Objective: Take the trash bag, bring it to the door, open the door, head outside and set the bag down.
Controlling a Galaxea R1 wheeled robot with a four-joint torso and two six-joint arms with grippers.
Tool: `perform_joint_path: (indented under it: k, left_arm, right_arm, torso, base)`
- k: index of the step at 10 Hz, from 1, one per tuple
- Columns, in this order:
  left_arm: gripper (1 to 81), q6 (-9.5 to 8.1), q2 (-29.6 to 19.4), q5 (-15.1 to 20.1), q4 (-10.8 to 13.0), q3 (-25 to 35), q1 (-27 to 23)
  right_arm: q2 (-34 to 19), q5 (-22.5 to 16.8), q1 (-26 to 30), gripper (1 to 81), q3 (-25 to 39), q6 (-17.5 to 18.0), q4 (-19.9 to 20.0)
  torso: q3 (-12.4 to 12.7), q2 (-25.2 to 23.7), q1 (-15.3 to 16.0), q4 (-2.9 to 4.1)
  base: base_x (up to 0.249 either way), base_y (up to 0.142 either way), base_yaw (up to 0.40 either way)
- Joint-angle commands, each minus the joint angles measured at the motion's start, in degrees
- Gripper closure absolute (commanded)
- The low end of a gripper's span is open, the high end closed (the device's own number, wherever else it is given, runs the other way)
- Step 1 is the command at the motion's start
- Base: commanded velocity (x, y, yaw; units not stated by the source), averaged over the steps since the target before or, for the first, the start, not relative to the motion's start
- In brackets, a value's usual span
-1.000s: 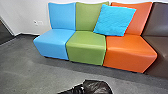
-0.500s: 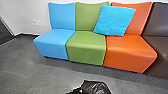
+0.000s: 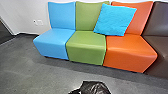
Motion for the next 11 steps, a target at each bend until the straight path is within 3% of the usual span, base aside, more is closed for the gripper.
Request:
perform_joint_path:
  k: [1,4,5,6,8,11]
  left_arm:
    - [81.1,1.21,-0.8,8.1,-0.1,3.4,-3.2]
    - [81.1,1.74,-9.6,10.4,-0.3,15.3,-1.4]
    - [81.1,1.65,-13.9,10.4,-0.3,21.0,-0.7]
    - [81.1,1.65,-16.5,10.3,-0.4,23.8,-0.1]
    - [81.1,1.57,-18.2,9.8,-0.6,24.1,2.4]
    - [81.1,1.74,-19.3,9.4,-0.2,24.0,6.1]
  right_arm:
    - [-3.1,-3.9,2.9,1.0,0.9,-0.1,0.8]
    - [-1.8,-3.7,1.6,1.0,-0.7,-0.6,0.6]
    - [-0.3,-3.7,0.9,1.0,-2.8,-0.7,0.6]
    - [1.1,-3.7,0.4,1.0,-4.6,-0.7,0.6]
    - [3.6,-3.7,-0.7,1.0,-7.5,-0.7,0.8]
    - [7.2,-3.8,-2.0,1.0,-12.3,-0.7,0.8]
  torso:
    - [0.0,5.7,-3.7,0.0]
    - [0.0,11.8,-7.5,0.0]
    - [3.9,13.9,-8.8,0.0]
    - [5.5,15.7,-9.9,0.0]
    - [7.5,18.8,-11.6,0.0]
    - [13.4,25.0,-15.6,0.0]
  base:
    - [0.0,0.0,0.0]
    - [0.0,0.0,0.0]
    - [0.0,0.0,0.0]
    - [0.0,0.0,0.0]
    - [0.0,0.0,0.0]
    - [0.0,0.0,0.0]
